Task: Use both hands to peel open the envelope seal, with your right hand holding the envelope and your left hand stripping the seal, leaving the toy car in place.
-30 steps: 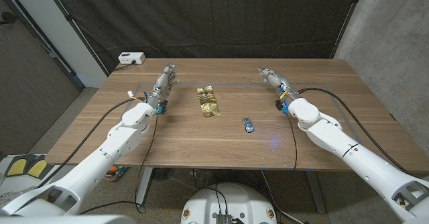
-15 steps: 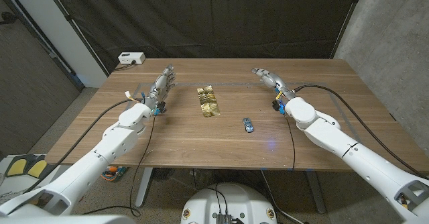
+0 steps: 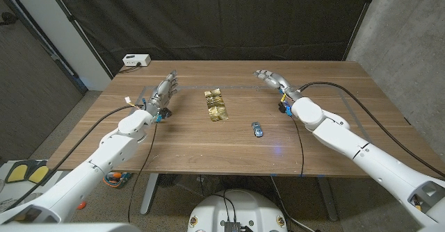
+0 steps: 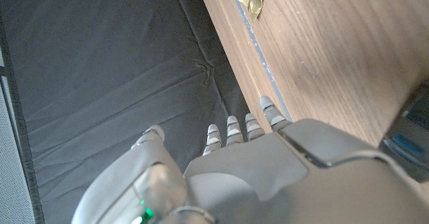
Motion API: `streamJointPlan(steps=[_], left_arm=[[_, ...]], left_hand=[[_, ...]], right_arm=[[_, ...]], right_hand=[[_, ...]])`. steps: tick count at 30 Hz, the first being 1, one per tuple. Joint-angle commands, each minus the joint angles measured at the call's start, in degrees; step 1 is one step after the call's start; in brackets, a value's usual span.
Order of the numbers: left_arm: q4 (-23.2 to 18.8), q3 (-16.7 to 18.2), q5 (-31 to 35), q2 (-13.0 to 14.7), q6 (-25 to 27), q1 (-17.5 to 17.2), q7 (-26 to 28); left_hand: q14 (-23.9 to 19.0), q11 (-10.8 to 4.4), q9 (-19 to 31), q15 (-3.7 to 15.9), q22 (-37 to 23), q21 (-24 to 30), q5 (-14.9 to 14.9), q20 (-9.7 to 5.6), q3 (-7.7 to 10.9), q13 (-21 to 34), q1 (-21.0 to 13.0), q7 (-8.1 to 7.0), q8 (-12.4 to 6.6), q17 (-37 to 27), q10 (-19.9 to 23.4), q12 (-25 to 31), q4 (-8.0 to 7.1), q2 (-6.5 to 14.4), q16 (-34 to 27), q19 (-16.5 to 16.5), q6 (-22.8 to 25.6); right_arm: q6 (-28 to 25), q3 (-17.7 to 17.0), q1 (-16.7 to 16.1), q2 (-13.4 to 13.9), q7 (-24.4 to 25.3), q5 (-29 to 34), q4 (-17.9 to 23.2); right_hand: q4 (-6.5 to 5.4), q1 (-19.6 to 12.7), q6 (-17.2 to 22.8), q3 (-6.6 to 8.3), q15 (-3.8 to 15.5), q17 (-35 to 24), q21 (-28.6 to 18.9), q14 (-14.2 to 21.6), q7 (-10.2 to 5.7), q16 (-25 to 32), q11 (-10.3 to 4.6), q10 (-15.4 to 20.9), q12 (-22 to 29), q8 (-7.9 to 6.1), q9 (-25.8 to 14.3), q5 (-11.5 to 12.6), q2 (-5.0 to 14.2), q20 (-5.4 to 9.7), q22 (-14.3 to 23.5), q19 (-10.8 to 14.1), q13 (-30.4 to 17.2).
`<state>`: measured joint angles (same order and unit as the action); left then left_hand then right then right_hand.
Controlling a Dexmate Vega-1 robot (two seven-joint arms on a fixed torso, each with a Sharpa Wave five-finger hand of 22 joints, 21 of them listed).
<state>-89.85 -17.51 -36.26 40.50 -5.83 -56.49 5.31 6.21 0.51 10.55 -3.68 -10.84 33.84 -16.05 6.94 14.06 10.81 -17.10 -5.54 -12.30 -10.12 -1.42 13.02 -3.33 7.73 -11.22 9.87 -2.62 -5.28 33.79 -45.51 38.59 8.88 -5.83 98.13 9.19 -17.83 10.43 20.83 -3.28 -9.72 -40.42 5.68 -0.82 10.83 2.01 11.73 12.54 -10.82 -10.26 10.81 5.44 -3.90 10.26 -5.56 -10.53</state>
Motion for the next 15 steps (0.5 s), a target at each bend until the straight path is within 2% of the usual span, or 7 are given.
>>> streamJointPlan(steps=[1,6,10,12,15], left_arm=[[-5.88,1.48,1.86,5.09,5.06,-2.92,3.11],[-8.28,1.73,3.51,7.22,7.49,-3.83,4.73],[-10.19,2.26,4.43,8.21,9.30,-4.94,6.83],[-11.23,2.45,5.26,9.00,10.35,-5.44,7.83],[-11.37,2.84,5.53,9.47,9.91,-6.02,7.54]], left_hand=[[0.07,0.42,0.18,-0.21,-0.04,-0.51,1.39,0.75,0.58,0.13,-2.65,0.35,-0.12,-0.18,0.27,0.22,2.08,-1.13,0.22,3.08,0.27],[0.61,-0.03,0.22,0.10,-0.02,-1.04,2.37,0.67,0.42,0.17,-4.16,0.35,0.10,-0.22,-0.13,-0.11,3.61,-2.77,0.38,3.64,0.07],[0.79,-0.31,0.24,0.12,-0.03,-1.38,2.77,0.69,0.35,0.19,-4.86,0.34,0.16,-0.24,-0.50,-0.32,4.28,-3.43,0.40,4.16,0.03],[1.20,-0.80,0.28,0.41,-0.07,-1.82,3.36,0.38,0.52,0.22,-6.24,-0.01,0.19,-0.27,-0.99,-0.58,5.41,-4.04,0.47,4.74,0.09],[1.74,-0.74,0.31,0.34,-0.10,-2.12,3.79,0.30,0.64,0.24,-7.26,-0.07,0.32,-0.29,-1.78,-0.91,6.25,-4.51,0.59,5.11,-0.15]], right_arm=[[-0.17,2.43,2.70,-0.92,-1.90,3.50,-0.93],[-0.80,3.82,4.20,-1.68,-2.75,5.38,-1.53],[-1.57,4.92,5.28,-2.20,-3.43,6.87,-1.80],[-2.35,5.48,5.80,-2.40,-3.63,7.83,-1.73],[-2.96,6.34,6.63,-2.70,-4.19,9.06,-1.95]], right_hand=[[0.42,-0.89,0.02,0.14,0.11,-0.19,0.30,0.43,-0.30,0.14,-0.27,0.11,0.10,-0.32,-0.34,0.29,0.01,-0.51,0.10,-0.14,-0.29],[0.55,-1.24,0.26,0.16,0.08,-0.19,0.39,0.66,-0.39,0.19,-0.32,0.09,0.08,-0.42,-0.34,0.27,-0.27,-0.73,0.10,0.01,-0.30],[0.68,-1.58,0.38,0.14,0.18,-0.20,0.46,0.92,-0.40,0.24,-0.43,0.13,0.10,-0.48,-0.35,0.19,-0.64,-0.99,0.09,0.21,-0.30],[0.76,-1.81,0.33,0.14,0.20,-0.20,0.51,1.03,-0.45,0.26,-0.47,0.12,0.09,-0.47,-0.36,0.14,-0.83,-1.04,0.09,0.29,-0.31],[0.95,-2.41,0.33,0.19,0.06,-0.21,0.55,1.14,-0.39,0.23,-0.51,0.16,0.10,-0.51,-0.37,0.04,-1.19,-1.43,0.09,0.62,-0.31]])
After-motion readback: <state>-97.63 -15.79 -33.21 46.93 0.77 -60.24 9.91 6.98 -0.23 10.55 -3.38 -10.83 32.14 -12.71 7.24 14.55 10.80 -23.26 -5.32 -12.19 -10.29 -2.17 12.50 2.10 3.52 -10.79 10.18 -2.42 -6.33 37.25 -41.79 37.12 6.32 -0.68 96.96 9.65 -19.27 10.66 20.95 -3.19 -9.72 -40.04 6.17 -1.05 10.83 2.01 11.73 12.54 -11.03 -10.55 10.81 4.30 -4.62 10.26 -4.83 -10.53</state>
